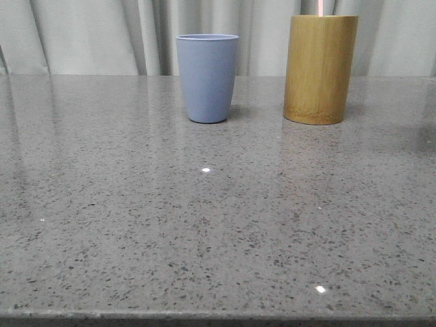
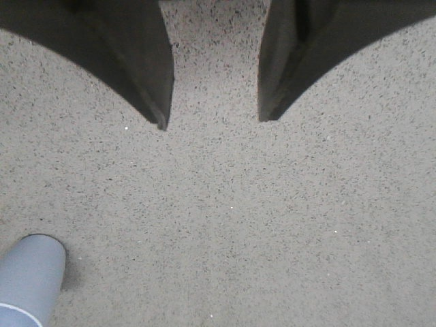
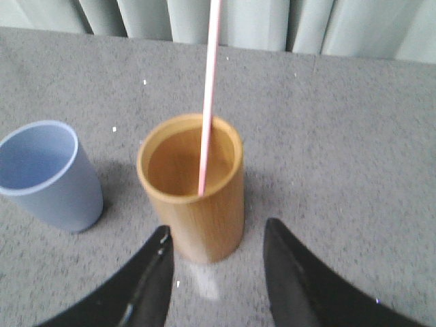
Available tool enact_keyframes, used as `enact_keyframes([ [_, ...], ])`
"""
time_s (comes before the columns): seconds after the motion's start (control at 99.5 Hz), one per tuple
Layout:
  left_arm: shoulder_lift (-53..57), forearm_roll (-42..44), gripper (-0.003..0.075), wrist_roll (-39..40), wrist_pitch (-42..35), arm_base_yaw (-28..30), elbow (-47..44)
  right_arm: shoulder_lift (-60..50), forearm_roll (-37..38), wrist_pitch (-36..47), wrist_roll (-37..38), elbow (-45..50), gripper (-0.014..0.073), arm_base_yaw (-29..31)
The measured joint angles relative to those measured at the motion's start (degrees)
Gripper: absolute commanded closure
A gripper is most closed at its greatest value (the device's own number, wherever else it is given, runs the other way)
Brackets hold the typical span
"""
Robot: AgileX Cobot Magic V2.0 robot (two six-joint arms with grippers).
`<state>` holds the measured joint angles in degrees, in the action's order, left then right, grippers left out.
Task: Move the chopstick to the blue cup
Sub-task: 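Grasp the pink stick in the bamboo holder with the right gripper and lift, then carry the pink stick over the blue cup and lower it in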
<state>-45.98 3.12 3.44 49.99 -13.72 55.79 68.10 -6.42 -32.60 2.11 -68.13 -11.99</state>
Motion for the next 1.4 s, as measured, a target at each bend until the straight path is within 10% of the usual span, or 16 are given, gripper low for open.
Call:
enact_keyframes([
  [1.196, 8.98, 0.26, 0.0428, 0.0, -0.63, 0.0, -5.14, 32.96, -2.41, 4.97, 0.0, -26.32, 0.0178, 0.0],
  [1.397, 8.98, 0.88, 0.0428, 0.0, -0.63, 0.0, -5.14, 33.47, -2.41, 5.84, 0.0, -26.32, 0.0346, 0.0],
])
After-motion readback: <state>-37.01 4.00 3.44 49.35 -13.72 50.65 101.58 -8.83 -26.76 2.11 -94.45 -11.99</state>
